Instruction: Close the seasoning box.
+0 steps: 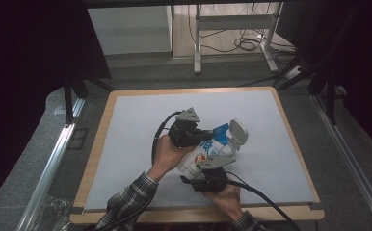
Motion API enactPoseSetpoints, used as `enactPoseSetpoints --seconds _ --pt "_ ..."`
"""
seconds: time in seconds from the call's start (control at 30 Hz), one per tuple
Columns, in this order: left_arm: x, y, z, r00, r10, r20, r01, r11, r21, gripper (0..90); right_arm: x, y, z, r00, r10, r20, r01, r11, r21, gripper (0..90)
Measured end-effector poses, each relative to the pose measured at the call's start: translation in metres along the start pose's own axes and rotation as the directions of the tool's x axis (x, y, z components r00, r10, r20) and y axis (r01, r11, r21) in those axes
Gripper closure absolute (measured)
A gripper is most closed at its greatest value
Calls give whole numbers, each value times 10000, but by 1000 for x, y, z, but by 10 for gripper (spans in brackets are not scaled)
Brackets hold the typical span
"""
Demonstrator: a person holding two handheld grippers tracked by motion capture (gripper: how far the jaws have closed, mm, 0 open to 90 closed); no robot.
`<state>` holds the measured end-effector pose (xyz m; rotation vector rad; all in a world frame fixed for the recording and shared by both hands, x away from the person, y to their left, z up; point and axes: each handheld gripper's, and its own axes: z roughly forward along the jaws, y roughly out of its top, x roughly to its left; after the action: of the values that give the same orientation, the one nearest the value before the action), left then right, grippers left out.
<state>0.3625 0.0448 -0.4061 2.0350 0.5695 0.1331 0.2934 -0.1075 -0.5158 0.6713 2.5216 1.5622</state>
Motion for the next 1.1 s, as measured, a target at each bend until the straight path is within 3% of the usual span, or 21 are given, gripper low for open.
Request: enactPoseSetpoints --seconds 1.1 --pt "3 7 11 9999 -119 17 118 9995 302 877 2 6 -5 9988 194 -440 -208 9992 -327 563"
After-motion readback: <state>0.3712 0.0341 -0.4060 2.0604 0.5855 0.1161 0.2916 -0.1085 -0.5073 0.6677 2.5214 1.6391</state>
